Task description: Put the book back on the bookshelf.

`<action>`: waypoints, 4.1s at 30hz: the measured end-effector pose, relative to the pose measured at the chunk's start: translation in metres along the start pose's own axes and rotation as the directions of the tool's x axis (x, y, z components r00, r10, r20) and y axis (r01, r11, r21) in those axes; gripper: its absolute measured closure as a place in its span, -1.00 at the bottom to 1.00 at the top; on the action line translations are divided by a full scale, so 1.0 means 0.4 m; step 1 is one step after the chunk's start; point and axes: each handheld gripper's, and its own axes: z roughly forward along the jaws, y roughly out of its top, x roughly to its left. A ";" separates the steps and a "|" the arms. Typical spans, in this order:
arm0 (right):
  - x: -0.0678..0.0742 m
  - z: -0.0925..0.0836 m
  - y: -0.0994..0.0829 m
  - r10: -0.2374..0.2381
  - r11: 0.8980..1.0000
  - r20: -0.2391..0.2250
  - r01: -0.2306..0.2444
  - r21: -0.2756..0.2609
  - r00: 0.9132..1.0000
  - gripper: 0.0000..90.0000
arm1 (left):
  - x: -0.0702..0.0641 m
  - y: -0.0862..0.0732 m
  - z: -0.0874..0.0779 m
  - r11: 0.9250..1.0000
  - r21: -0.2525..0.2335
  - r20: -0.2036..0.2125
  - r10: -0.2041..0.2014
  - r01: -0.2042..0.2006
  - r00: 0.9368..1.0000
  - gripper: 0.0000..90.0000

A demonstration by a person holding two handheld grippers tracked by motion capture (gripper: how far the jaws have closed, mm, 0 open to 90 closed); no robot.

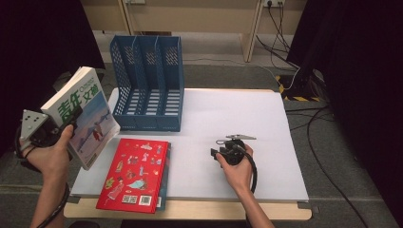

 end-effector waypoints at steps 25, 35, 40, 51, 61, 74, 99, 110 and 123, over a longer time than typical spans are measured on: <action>-0.008 0.007 -0.016 -0.002 1.000 0.004 0.002 -0.006 1.000 0.24 | -0.020 0.084 0.064 0.999 -0.033 0.031 -0.015 0.016 0.999 0.64; -0.008 0.008 -0.016 0.000 1.000 0.006 0.000 -0.005 1.000 0.24 | -0.024 0.114 0.073 0.998 -0.055 0.033 -0.007 0.009 0.999 0.64; -0.010 0.009 -0.018 0.000 1.000 0.007 0.000 -0.003 1.000 0.24 | -0.024 0.122 0.085 0.998 -0.058 0.034 -0.005 0.006 0.999 0.64; -0.013 0.010 -0.019 -0.001 1.000 0.008 0.001 -0.004 1.000 0.24 | -0.030 0.129 0.136 0.999 -0.032 0.051 0.003 -0.001 0.999 0.64; -0.016 0.010 -0.020 -0.001 1.000 0.009 0.001 -0.006 1.000 0.24 | -0.031 0.147 0.179 1.000 -0.010 0.061 0.016 -0.016 0.998 0.64; -0.017 0.009 -0.020 -0.004 1.000 0.011 0.004 -0.010 1.000 0.24 | -0.038 0.180 0.271 0.999 -0.024 0.060 0.029 -0.027 0.998 0.64; -0.023 0.010 -0.020 0.002 1.000 0.010 -0.002 -0.015 1.000 0.24 | -0.041 0.171 0.439 1.000 -0.006 -0.012 0.011 -0.011 1.000 0.64; -0.023 0.011 -0.021 0.006 1.000 0.010 -0.005 -0.014 1.000 0.23 | -0.052 0.146 0.494 1.000 0.029 -0.024 0.009 -0.008 1.000 0.64; -0.025 0.015 -0.025 0.000 1.000 0.012 0.000 -0.014 1.000 0.23 | -0.053 0.129 0.536 1.000 0.027 -0.020 0.012 -0.012 1.000 0.64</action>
